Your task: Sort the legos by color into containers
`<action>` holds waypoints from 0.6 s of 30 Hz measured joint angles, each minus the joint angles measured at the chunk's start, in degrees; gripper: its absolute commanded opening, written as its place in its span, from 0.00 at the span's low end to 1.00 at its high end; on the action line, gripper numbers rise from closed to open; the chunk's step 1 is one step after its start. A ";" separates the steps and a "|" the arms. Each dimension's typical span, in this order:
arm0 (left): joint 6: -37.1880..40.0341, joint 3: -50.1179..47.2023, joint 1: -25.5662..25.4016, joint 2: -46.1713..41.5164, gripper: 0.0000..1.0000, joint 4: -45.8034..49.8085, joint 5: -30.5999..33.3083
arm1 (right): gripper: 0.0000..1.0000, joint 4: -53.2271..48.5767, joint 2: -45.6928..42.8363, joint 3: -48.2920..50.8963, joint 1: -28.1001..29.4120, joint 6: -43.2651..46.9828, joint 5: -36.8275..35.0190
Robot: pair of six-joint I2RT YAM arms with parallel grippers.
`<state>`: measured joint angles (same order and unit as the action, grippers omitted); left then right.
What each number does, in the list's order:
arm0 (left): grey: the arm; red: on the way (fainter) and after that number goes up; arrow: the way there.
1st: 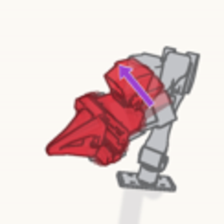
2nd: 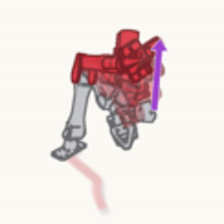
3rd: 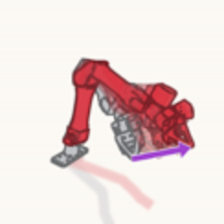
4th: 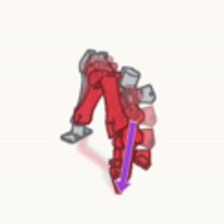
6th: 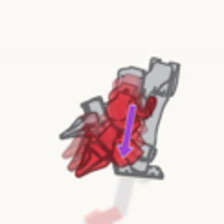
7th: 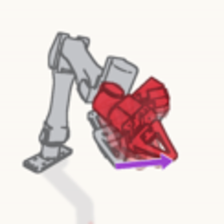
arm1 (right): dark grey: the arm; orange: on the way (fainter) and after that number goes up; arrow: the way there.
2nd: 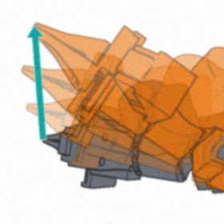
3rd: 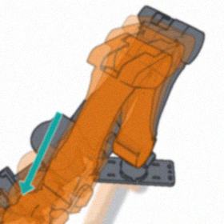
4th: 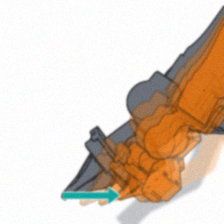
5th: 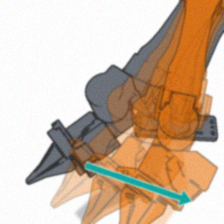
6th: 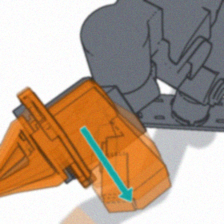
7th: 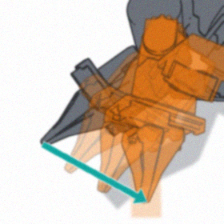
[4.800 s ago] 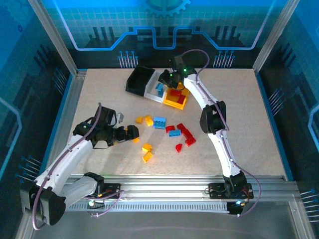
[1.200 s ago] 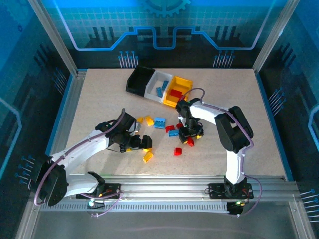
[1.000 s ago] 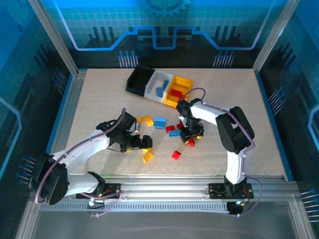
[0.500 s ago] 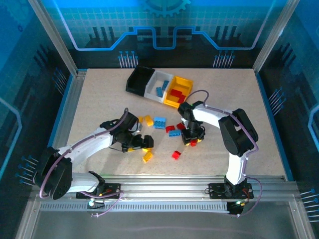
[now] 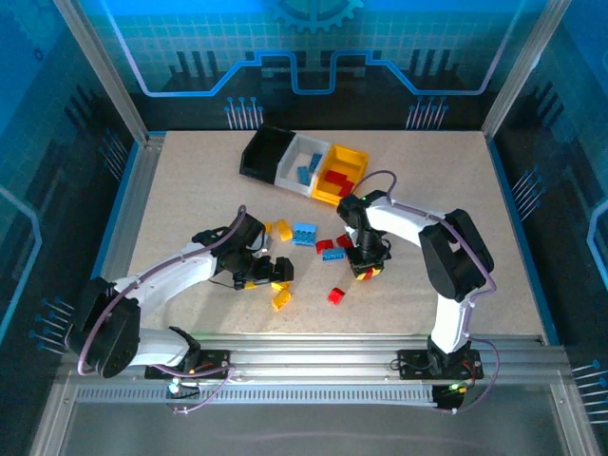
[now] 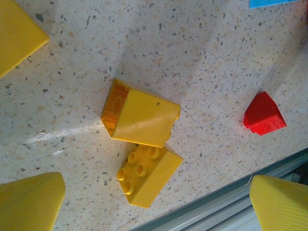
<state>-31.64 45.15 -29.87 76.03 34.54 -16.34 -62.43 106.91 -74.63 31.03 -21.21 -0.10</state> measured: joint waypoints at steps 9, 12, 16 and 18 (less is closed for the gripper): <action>-0.02 0.00 0.00 0.00 0.99 -0.57 0.00 | 0.22 -0.02 -0.94 -13.97 -3.67 -2.08 7.32; 0.00 0.00 0.00 0.00 0.99 -0.42 0.04 | 0.22 2.67 -0.22 -18.99 -6.45 -4.33 10.60; 0.02 0.00 0.00 -0.79 0.99 0.52 0.42 | 0.22 7.74 3.63 -26.40 -9.44 -7.98 13.00; 0.02 0.00 0.00 -1.62 0.99 1.31 0.76 | 0.22 9.75 6.58 -29.90 -10.54 -9.79 13.53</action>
<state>-31.62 45.15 -29.87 74.41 35.86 -15.57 -52.69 113.49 -104.53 20.49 -31.00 13.43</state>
